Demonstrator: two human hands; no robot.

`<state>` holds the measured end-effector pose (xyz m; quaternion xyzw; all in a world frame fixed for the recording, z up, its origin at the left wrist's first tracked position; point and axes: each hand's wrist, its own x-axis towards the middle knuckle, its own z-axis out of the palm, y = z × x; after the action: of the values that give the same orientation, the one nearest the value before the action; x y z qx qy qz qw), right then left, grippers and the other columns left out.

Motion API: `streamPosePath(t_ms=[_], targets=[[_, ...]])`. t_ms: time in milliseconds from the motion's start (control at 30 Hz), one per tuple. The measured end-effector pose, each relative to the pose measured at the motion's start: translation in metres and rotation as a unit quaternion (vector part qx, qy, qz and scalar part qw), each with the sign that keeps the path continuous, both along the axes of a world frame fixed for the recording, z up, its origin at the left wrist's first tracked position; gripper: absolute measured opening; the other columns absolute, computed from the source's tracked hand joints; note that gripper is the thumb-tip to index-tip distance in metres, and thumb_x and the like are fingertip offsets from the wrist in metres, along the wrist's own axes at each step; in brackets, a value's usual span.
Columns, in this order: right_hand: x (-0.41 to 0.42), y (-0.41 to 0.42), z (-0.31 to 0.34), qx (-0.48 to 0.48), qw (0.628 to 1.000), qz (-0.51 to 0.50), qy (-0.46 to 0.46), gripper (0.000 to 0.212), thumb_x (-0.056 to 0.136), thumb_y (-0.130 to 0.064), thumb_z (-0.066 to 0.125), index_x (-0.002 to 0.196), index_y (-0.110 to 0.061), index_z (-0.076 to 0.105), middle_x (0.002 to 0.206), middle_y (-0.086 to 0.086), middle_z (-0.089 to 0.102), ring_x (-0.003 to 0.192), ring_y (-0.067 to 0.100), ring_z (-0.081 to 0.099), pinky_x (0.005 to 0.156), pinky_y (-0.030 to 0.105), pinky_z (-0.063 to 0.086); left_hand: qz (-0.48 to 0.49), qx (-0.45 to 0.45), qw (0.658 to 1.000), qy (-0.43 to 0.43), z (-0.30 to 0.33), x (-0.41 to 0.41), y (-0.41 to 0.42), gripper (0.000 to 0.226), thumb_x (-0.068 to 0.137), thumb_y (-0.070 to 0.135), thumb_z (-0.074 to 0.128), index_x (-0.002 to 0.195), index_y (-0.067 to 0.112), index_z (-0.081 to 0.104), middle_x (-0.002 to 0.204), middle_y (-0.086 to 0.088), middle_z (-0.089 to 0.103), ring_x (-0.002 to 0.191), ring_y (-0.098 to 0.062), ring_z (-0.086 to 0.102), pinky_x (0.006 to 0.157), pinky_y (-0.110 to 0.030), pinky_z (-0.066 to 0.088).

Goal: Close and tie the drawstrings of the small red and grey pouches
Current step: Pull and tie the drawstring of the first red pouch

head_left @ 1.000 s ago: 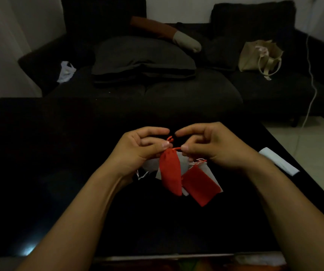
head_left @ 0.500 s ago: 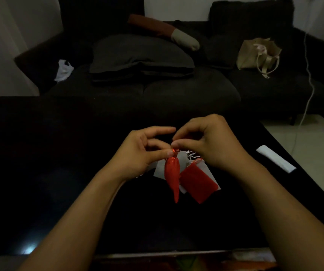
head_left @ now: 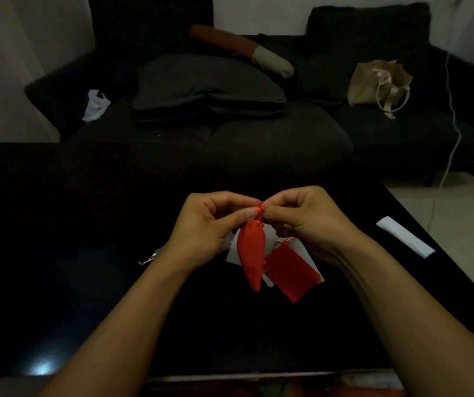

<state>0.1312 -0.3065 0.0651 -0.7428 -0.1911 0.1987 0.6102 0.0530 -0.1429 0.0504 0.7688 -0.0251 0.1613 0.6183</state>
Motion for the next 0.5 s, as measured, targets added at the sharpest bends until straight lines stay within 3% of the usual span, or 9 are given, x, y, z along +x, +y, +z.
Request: streamPosePath(t_ms=[167, 267, 367, 500], targets=[[0.0004, 0.0005, 0.0008, 0.028, 0.998, 0.031, 0.039, 0.012, 0.090, -0.006, 0.065, 0.096, -0.005, 0.075, 0.104, 0.022, 0.072, 0.084, 0.021, 0.061, 0.061, 0.016, 0.051, 0.073, -0.015, 0.997, -0.013, -0.0020, 0.0027, -0.0075, 0.014, 0.089, 0.006, 0.066, 0.095, 0.015, 0.075, 0.086, 0.004, 0.076, 0.083, -0.007, 0.073, 0.070, -0.015, 0.054], [0.0005, 0.0018, -0.0022, 0.046, 0.997, 0.036, 0.044, 0.016, 0.091, -0.007, 0.064, 0.103, -0.004, 0.075, 0.101, 0.014, 0.075, 0.083, 0.012, 0.067, 0.067, 0.017, 0.052, 0.107, -0.021, 0.994, -0.022, -0.0025, 0.0039, -0.0096, 0.013, 0.088, 0.007, 0.068, 0.094, 0.015, 0.075, 0.085, 0.005, 0.076, 0.083, -0.004, 0.072, 0.069, -0.013, 0.053], [0.0017, 0.0066, -0.0074, 0.069, 0.995, 0.008, 0.067, 0.015, 0.085, -0.010, 0.072, 0.097, -0.003, 0.077, 0.097, 0.014, 0.076, 0.087, 0.018, 0.069, 0.081, 0.030, 0.053, 0.118, 0.003, 0.993, -0.029, -0.0062, 0.0046, -0.0107, 0.012, 0.087, 0.011, 0.070, 0.095, 0.018, 0.076, 0.087, 0.006, 0.076, 0.084, -0.004, 0.072, 0.073, -0.018, 0.056], [0.0012, 0.0075, -0.0043, 0.024, 0.998, 0.007, 0.058, 0.017, 0.085, -0.013, 0.073, 0.098, -0.003, 0.076, 0.098, 0.014, 0.076, 0.085, 0.016, 0.067, 0.080, 0.031, 0.052, 0.122, 0.015, 0.992, -0.029, -0.0099, 0.0056, -0.0107, 0.013, 0.086, 0.012, 0.072, 0.096, 0.019, 0.077, 0.087, 0.006, 0.077, 0.084, -0.007, 0.073, 0.074, -0.022, 0.057]])
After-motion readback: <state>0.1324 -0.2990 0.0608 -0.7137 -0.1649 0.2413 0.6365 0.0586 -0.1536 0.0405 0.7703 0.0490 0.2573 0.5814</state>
